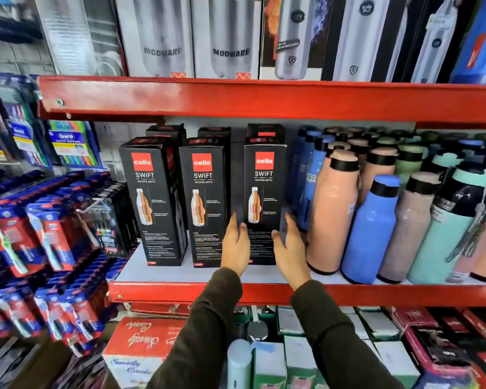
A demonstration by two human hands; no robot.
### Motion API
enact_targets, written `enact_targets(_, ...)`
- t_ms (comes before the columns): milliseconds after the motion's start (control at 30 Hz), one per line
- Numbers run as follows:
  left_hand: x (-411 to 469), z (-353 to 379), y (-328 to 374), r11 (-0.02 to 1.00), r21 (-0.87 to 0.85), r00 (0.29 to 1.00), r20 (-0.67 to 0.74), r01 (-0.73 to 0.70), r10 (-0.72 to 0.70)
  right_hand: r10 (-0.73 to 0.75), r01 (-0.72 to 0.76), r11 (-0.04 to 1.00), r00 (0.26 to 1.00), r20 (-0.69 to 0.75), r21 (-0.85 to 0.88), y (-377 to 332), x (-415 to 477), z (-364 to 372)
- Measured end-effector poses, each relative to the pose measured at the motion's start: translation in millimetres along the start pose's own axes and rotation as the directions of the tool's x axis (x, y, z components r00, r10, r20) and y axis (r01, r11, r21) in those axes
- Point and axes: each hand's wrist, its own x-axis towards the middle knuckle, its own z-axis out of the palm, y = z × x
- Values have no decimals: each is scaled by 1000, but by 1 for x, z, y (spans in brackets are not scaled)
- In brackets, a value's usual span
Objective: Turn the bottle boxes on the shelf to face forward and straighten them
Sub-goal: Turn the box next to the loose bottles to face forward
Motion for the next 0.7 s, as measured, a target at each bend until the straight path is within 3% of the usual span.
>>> enact_targets(133, 7, 7, -5, 999, 41, 999, -37, 32, -30, 22, -23, 999, 1000, 12, 34, 4, 4, 2)
enact_targets(433, 0, 6, -9, 996, 53, 996, -46, -74, 77, 42, -38, 994, 999, -34, 105, 16, -1, -6)
enact_targets(600, -3, 0, 8, 993, -92, 998, -13, -69, 69, 18, -13, 986, 999, -28, 169, 5, -4, -21)
enact_targets(700, -10, -3, 23, 978, -205, 999, -43, -31, 23, -35, 30, 992, 999, 40, 120, -6, -4, -33)
